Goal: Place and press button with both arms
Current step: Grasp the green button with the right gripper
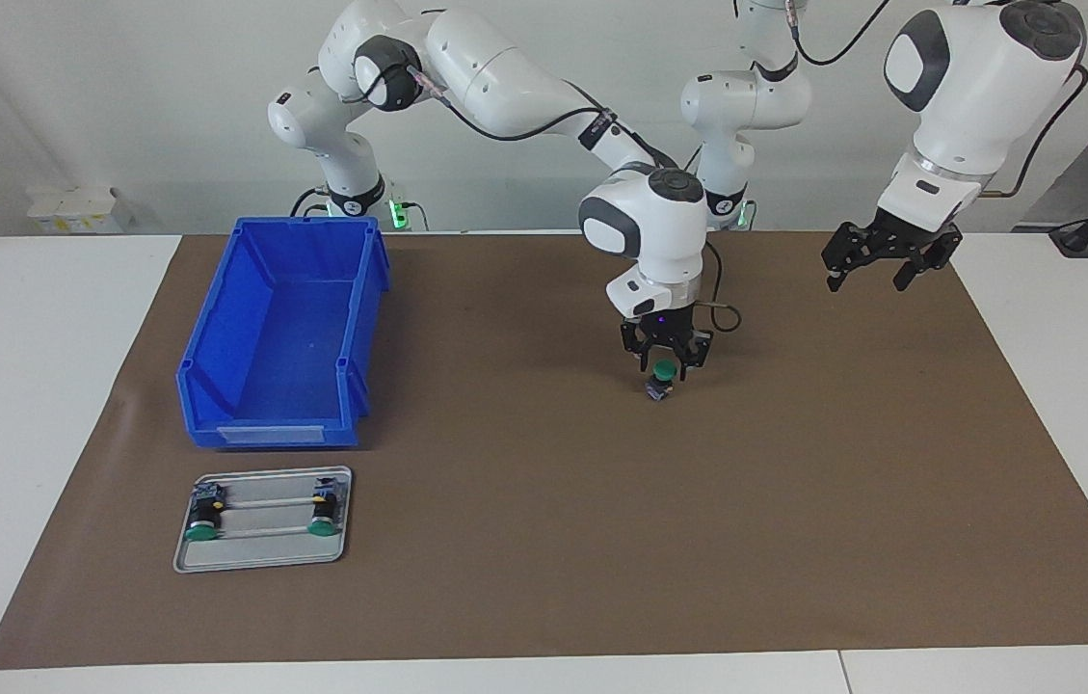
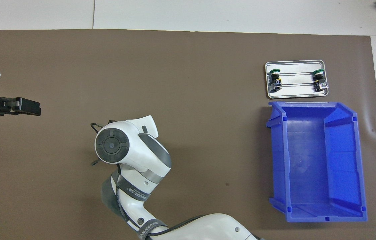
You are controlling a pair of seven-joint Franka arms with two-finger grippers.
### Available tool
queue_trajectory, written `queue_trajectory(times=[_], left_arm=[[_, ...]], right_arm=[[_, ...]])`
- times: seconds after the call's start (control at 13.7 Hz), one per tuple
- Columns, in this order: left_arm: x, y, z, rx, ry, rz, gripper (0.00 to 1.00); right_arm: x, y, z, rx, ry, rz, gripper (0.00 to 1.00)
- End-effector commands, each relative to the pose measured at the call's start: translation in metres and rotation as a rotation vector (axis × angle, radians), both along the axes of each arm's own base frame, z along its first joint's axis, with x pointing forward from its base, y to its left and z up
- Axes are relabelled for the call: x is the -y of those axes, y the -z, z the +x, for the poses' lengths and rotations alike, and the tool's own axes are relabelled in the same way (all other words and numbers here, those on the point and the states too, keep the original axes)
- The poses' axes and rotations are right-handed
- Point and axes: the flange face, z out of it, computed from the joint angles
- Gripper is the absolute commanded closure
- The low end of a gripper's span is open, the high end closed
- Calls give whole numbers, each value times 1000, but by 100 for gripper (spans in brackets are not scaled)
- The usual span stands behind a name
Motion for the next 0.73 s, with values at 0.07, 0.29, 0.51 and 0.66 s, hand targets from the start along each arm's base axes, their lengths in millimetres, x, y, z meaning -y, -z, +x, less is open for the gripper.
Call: queue_trajectory(times=[0.07,0.29,0.51,0.66], left_arm=[[9,6,33,-48,9,25,1],[14,22,37,-59,12,27,1],[12,12,33,-38,12,25,1],[7,18,23,-56,8,25,1]], right_arm=[[5,-5,4,11,7,3,100],[9,-6,9,15,11,-7,100],[27,-38,26,53,29,0,100],[69,-87,50,87,53,3,100]])
